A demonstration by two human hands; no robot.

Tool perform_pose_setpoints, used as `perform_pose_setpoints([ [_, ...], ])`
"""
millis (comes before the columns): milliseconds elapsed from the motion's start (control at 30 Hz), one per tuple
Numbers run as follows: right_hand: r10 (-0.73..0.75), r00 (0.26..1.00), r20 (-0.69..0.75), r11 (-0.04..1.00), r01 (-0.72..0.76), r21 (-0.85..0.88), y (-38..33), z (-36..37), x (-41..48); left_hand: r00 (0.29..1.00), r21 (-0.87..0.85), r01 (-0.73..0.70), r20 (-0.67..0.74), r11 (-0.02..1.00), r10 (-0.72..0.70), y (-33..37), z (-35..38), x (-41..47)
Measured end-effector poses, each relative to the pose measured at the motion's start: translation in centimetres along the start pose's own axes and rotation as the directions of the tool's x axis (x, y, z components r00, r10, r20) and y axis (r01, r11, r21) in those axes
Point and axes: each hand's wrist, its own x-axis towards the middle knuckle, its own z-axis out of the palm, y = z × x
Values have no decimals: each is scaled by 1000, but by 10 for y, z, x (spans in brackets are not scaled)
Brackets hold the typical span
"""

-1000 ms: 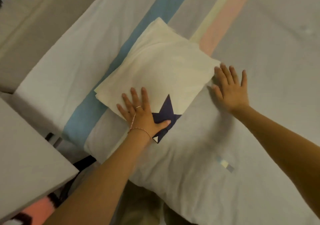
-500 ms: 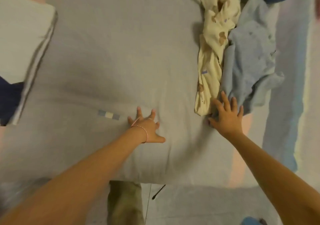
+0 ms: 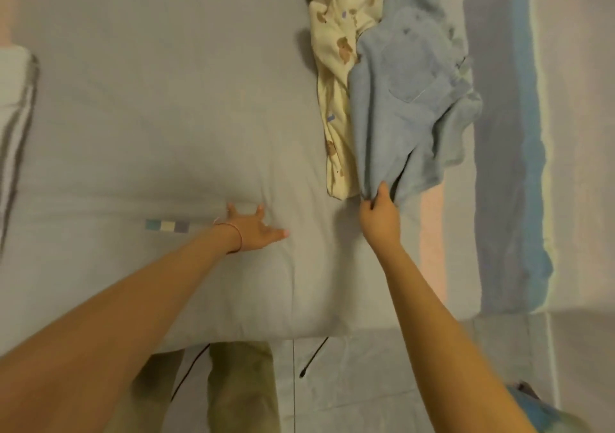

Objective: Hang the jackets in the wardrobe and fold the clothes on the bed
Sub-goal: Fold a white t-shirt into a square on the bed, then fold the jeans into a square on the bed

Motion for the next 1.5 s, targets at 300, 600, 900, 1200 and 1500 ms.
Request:
perform_pose_setpoints([
  [300, -375, 865, 334, 892, 435, -124, -36, -67, -96, 953, -941, -298, -303, 163, -6, 56, -17, -104],
  [600, -92, 954, 284, 702, -139, 698, -54, -85, -205, 855, -804, -484, -519, 345, -10, 86, -11, -197],
  [900, 40, 659, 751, -258, -720, 645, -140, -122, -172, 788, -583, -612, -505, 535, 351, 37, -47, -349],
  [1200, -393, 831, 393, 218, -331, 918, -282, -274, -176, 748, -338, -493, -635, 801, 192, -10, -170, -492],
  [1500, -784, 619, 42, 157, 132, 979, -380, -398, -219, 267, -174, -897, -946, 407, 183, 40, -226, -587],
])
